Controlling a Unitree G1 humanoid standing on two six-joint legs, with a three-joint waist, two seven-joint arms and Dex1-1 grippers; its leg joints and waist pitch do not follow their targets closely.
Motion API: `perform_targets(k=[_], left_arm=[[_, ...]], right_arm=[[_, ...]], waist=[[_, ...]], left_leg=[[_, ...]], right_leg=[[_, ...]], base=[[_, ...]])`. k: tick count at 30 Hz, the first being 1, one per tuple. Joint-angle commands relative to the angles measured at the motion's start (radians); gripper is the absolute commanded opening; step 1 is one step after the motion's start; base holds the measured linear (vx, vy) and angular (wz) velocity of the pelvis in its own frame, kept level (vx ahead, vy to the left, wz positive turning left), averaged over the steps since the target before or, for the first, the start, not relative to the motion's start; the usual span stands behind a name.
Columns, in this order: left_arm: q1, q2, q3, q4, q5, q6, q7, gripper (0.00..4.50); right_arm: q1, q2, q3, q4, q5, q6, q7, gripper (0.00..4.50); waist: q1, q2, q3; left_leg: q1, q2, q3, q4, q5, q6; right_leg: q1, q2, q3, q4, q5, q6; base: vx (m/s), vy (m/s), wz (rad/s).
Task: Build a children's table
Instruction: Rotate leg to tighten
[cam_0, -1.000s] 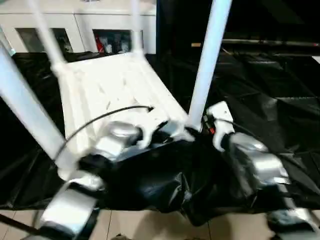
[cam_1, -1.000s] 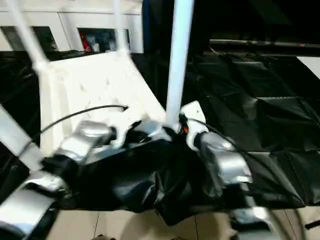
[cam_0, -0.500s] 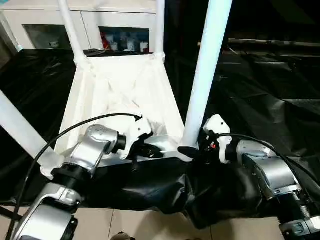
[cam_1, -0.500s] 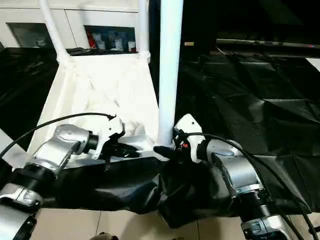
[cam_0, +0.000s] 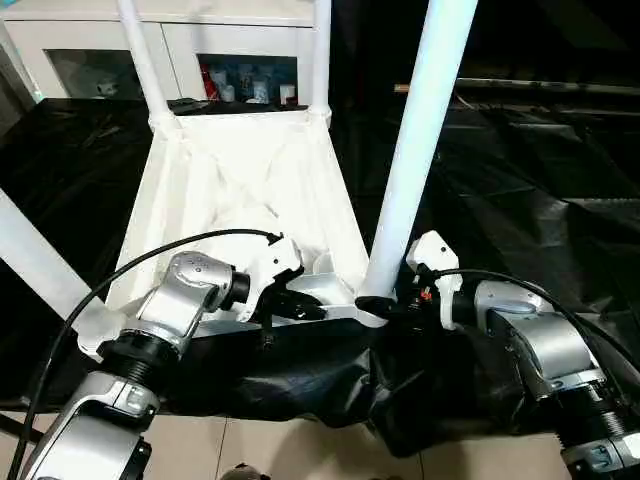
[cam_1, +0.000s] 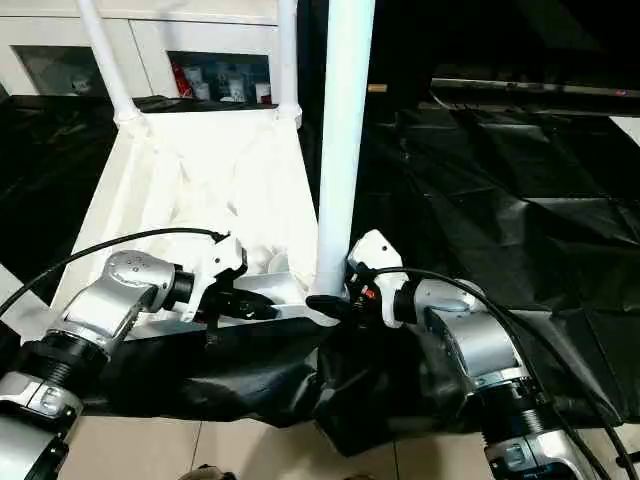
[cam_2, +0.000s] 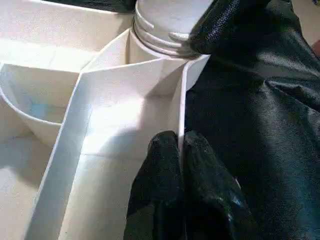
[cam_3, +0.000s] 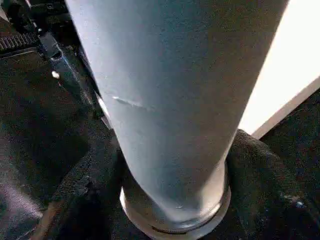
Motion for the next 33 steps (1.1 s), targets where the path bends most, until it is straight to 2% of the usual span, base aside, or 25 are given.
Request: perform_targets(k=[1,4,8,9,10,11,12,14,16,17,18,19,22,23,24,25,29,30,33], left_arm=[[0.003,-0.013,0.007,-0.035,-0.056,0.004,-0.034,0.00],[-0.016,-0.042,0.026,0.009,-0.030,-0.010,0.064,0.00],[-0.061,-0.095,0.049,0.100,0.023,-0.018,0.252,0.00],[-0.094,-0.141,0.070,0.154,0.039,-0.006,0.376,0.00],[-0.105,-0.156,0.077,0.171,0.044,0.000,0.416,0.00],[-0.130,-0.196,0.087,0.202,0.053,0.019,0.499,0.00],[-0.139,-0.213,0.089,0.214,0.057,0.025,0.532,0.00],[-0.163,-0.259,0.084,0.243,0.065,0.028,0.599,0.00],[-0.183,-0.298,0.077,0.266,0.073,0.024,0.645,0.00],[-0.187,-0.303,0.075,0.272,0.075,0.021,0.650,0.00],[-0.202,-0.323,0.064,0.299,0.085,0.002,0.666,0.00],[-0.209,-0.331,0.059,0.311,0.088,-0.010,0.666,0.00],[-0.216,-0.336,0.055,0.322,0.089,-0.029,0.649,0.00],[-0.216,-0.336,0.055,0.322,0.089,-0.029,0.649,0.00],[-0.216,-0.334,0.054,0.321,0.090,-0.031,0.639,0.00],[-0.212,-0.328,0.051,0.316,0.087,-0.036,0.618,0.00],[-0.198,-0.303,0.038,0.301,0.076,-0.056,0.543,0.00],[-0.193,-0.291,0.033,0.297,0.072,-0.071,0.509,0.00],[-0.180,-0.259,0.024,0.284,0.065,-0.084,0.440,0.00]], right_arm=[[0.010,-0.002,0.004,-0.029,0.013,-0.003,0.010,2.62],[0.003,0.042,-0.020,0.027,-0.022,-0.004,-0.117,2.62],[-0.021,0.130,-0.076,0.125,-0.061,-0.001,-0.334,2.61],[-0.036,0.191,-0.117,0.173,-0.074,0.004,-0.481,2.61],[-0.042,0.211,-0.131,0.189,-0.078,0.006,-0.531,2.61],[-0.060,0.260,-0.164,0.230,-0.084,0.008,-0.650,2.61],[-0.068,0.280,-0.175,0.246,-0.084,0.008,-0.693,2.61],[-0.094,0.329,-0.190,0.287,-0.092,-0.011,-0.791,2.61],[-0.116,0.366,-0.189,0.314,-0.097,-0.031,-0.836,2.61],[-0.120,0.372,-0.187,0.318,-0.097,-0.035,-0.836,2.61],[-0.133,0.392,-0.174,0.332,-0.102,-0.047,-0.827,2.61],[-0.137,0.401,-0.166,0.334,-0.105,-0.049,-0.820,2.61],[-0.142,0.412,-0.168,0.328,-0.100,-0.055,-0.804,2.61],[-0.142,0.412,-0.168,0.328,-0.100,-0.055,-0.804,2.61],[-0.143,0.414,-0.171,0.328,-0.098,-0.060,-0.804,3.17],[-0.146,0.411,-0.176,0.330,-0.093,-0.069,-0.800,3.31],[-0.152,0.376,-0.163,0.333,-0.105,-0.101,-0.777,3.51],[-0.152,0.358,-0.159,0.329,-0.109,-0.110,-0.753,3.74],[-0.148,0.303,-0.143,0.307,-0.117,-0.119,-0.675,3.89]], waist=[[0.002,-0.014,-0.067],[0.000,-0.012,-0.065],[-0.008,-0.015,-0.060],[-0.008,-0.014,-0.060],[-0.012,-0.012,-0.054],[-0.014,-0.012,-0.056],[-0.014,-0.014,-0.059],[-0.011,-0.012,-0.059],[-0.010,-0.011,-0.064],[-0.006,-0.010,-0.065],[-0.006,-0.009,-0.066],[-0.004,-0.005,-0.067],[-0.003,-0.007,-0.067],[-0.003,-0.007,-0.066],[-0.002,-0.007,-0.065],[-0.002,-0.009,-0.062],[-0.008,-0.009,-0.060],[-0.008,-0.009,-0.059],[-0.011,-0.010,-0.059]], left_leg=[[0.010,0.028,-0.002,-0.059,-0.140,0.061],[0.008,0.027,-0.002,-0.059,-0.141,0.054],[0.011,0.021,-0.004,-0.065,-0.198,0.015],[0.014,0.022,-0.005,-0.066,-0.207,0.008],[0.016,0.020,-0.002,-0.066,-0.225,-0.002],[0.018,0.019,-0.003,-0.066,-0.236,-0.011],[0.016,0.018,-0.008,-0.069,-0.227,-0.021],[0.016,0.020,-0.005,-0.067,-0.215,-0.012],[0.012,0.017,-0.005,-0.066,-0.188,-0.003],[0.014,0.017,-0.005,-0.065,-0.181,-0.001],[0.009,0.018,-0.005,-0.064,-0.162,0.009],[0.010,0.016,-0.005,-0.062,-0.153,0.014],[0.009,0.016,-0.005,-0.062,-0.145,0.028],[0.010,0.017,-0.004,-0.062,-0.153,0.032],[0.011,0.017,-0.004,-0.063,-0.170,0.033],[0.012,0.017,-0.004,-0.065,-0.189,0.030],[0.010,0.019,-0.007,-0.070,-0.220,0.018],[0.010,0.019,-0.008,-0.070,-0.220,0.016],[0.009,0.018,-0.006,-0.070,-0.217,0.023]], right_leg=[[0.058,-0.062,0.028,-0.060,-0.099,-0.242],[0.055,-0.062,0.028,-0.061,-0.109,-0.239],[0.054,-0.062,0.026,-0.076,-0.237,-0.209],[0.052,-0.064,0.027,-0.079,-0.268,-0.197],[0.042,-0.062,0.030,-0.086,-0.310,-0.187],[0.042,-0.062,0.029,-0.086,-0.333,-0.184],[0.048,-0.064,0.028,-0.086,-0.351,-0.169],[0.045,-0.062,0.030,-0.087,-0.303,-0.169],[0.050,-0.061,0.030,-0.080,-0.232,-0.177],[0.051,-0.061,0.029,-0.079,-0.215,-0.178],[0.054,-0.059,0.030,-0.074,-0.161,-0.186],[0.055,-0.057,0.028,-0.072,-0.127,-0.192],[0.059,-0.058,0.028,-0.069,-0.083,-0.206],[0.059,-0.059,0.028,-0.070,-0.090,-0.208],[0.058,-0.060,0.028,-0.074,-0.120,-0.207],[0.057,-0.061,0.028,-0.078,-0.159,-0.201],[0.055,-0.063,0.028,-0.083,-0.237,-0.179],[0.054,-0.063,0.028,-0.085,-0.242,-0.177],[0.054,-0.063,0.028,-0.084,-0.238,-0.178]], base=[[0.000,0.000,0.00],[0.000,0.000,0.00],[0.000,0.000,0.00],[0.000,0.000,0.00],[0.000,0.000,0.00],[0.000,0.000,0.00],[0.000,0.000,0.00],[0.000,0.000,0.00],[0.000,0.000,0.00],[0.000,0.000,0.00],[0.000,0.000,0.00],[0.000,0.000,0.00],[0.000,0.000,0.00],[0.000,0.000,0.00],[0.000,0.000,0.00],[0.000,0.000,0.00],[0.000,0.000,0.00],[0.000,0.000,0.00],[0.000,0.000,0.00]])
